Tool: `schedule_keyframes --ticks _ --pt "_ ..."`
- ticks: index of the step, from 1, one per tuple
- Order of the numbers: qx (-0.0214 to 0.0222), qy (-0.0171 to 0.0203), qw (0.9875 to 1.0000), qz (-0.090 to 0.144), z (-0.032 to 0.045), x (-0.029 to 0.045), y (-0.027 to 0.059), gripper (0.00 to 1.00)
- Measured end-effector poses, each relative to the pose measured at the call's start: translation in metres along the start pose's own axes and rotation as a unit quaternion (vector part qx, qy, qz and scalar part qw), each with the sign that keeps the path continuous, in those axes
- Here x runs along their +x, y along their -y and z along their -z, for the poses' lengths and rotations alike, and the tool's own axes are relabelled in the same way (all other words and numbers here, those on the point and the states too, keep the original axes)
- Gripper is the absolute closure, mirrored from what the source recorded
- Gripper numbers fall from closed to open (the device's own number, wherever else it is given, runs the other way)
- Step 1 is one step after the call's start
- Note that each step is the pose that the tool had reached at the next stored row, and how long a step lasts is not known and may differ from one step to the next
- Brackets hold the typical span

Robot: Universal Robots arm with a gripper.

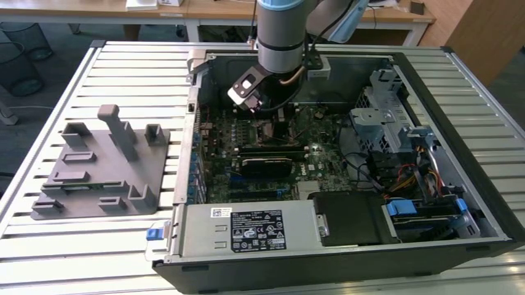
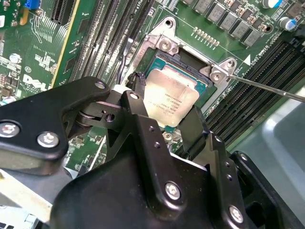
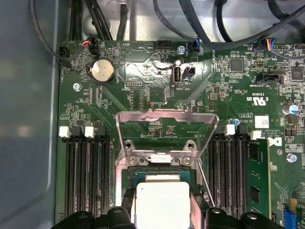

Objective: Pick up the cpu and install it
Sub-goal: 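Place the cpu into insertion slot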

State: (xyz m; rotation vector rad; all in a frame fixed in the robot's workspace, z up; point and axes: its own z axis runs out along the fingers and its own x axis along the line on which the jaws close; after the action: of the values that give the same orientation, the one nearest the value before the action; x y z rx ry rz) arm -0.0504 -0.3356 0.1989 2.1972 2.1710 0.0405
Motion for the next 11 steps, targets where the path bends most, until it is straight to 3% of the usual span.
schedule_keyframes --ticks 11 --pt "0.0001 0.0001 1.0 -0.003 -0.0038 0.0008 0.0002 0.46"
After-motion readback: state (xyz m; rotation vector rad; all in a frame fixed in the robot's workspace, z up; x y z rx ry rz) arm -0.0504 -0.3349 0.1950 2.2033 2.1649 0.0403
